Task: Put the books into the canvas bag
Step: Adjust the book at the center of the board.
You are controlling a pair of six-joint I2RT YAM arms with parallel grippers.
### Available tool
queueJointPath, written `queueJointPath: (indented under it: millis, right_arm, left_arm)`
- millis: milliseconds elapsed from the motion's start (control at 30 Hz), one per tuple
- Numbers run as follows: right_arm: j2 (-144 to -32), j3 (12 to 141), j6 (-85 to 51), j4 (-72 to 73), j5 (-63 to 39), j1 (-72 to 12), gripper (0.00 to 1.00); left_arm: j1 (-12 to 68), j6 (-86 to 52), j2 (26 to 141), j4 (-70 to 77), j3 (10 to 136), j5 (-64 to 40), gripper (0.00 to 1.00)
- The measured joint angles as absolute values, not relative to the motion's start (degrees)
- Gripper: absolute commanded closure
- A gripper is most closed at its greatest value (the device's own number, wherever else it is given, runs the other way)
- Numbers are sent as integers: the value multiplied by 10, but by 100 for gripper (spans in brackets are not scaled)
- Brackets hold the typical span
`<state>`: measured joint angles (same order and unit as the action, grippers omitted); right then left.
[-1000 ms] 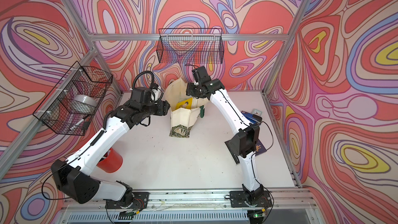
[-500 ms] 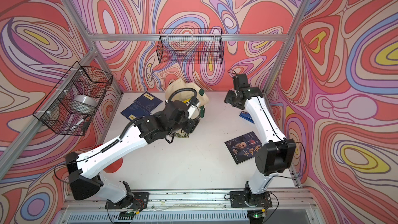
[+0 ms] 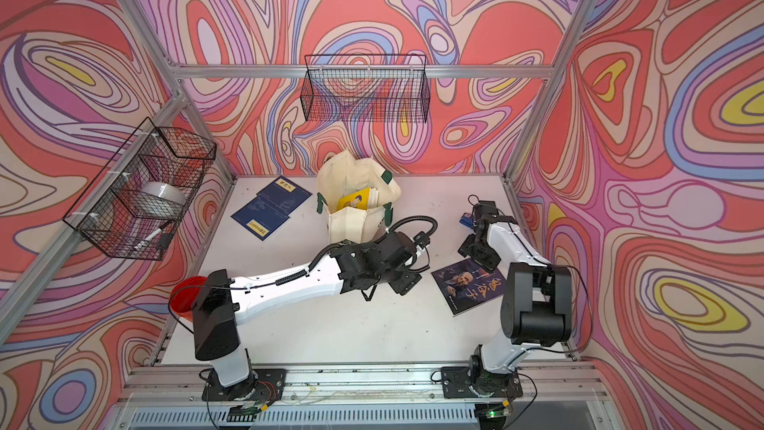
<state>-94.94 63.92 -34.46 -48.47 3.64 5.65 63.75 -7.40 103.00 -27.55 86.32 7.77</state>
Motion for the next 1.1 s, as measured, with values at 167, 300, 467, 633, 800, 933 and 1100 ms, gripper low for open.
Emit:
queueJointPath:
  millis: [167,300,467,633,800,933,1100]
  right_arm:
    - [-989,614,-350,-426,17,49,49]
    - [-962,573,-368,-369,26,6,54]
    - [-928,515,-416,-285,31,-116,55]
    - [-935,516,-455,-242,18,-246,55]
    - [-915,525,-466,-303,4,-272,44]
    - [-878,557,-455,-397,42,-261,34]
    - [-826,542,-439,-423,43,-161,29]
  left_arm:
    - [637,-93,1030,-270,823,75,25]
    - [637,-107,1030,-267,815,76,25]
    - [630,-123,1030,-261,812,75,25]
    - [610,-139,1026,-256,785,73,25]
    - [601,-157,1001,-246,737,67,24]
    - [601,-176,977,-217,702,51,23]
    - [596,-209,972,-155,677,16,21]
